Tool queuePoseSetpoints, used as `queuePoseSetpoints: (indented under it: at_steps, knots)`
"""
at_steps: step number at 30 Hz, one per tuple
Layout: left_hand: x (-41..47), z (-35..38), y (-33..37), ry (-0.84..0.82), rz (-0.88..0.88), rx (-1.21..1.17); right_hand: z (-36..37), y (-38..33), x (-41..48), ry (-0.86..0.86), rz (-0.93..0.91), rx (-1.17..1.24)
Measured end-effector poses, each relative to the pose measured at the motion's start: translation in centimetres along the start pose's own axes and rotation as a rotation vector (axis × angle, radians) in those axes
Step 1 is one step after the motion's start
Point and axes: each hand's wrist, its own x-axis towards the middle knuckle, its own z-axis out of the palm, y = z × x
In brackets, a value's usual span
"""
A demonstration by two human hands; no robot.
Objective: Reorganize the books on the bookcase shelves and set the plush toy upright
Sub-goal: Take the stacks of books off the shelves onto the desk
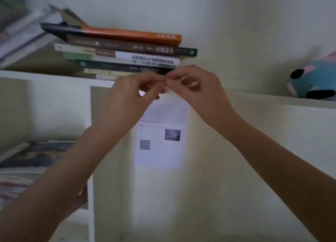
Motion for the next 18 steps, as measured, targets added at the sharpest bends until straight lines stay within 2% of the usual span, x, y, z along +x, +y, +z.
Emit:
queuePoseSetpoints:
  at_steps: [4,7,8,11,14,16,18]
  knots:
    - [2.5,-3.8,-1.6,0.223,0.216,0.334,1.7,-1.3,3.5,0.241,-0.107,-0.251]
    - [4.4,-4.9,-1.9,0.301,0.327,0.546,1.9,-2.2,4.6,0.318,-0.235,-0.416]
    - [5.0,-5.1,-2.1,0.276,0.336,0.615,1.7,-2.4,5.2,0.284,-0.224,-0.463]
    - [6.7,-5.2,-2.8,0.149,0.298,0.814,0.4,-2.5,7.0,0.002,-0.100,-0.526]
    - [7.3,-5.1,-3.1,0.212,0.354,0.888,-0.4,-2.6,7.6,-0.206,-0.076,-0.607]
    - [7.1,-5.2,-3.2,0.229,0.414,0.865,-0.2,-2.7,7.6,-0.258,-0.138,-0.734]
    - [6.9,-5.3,-3.4,0.235,0.454,0.848,0.0,-2.5,7.4,-0.197,-0.241,-0.861]
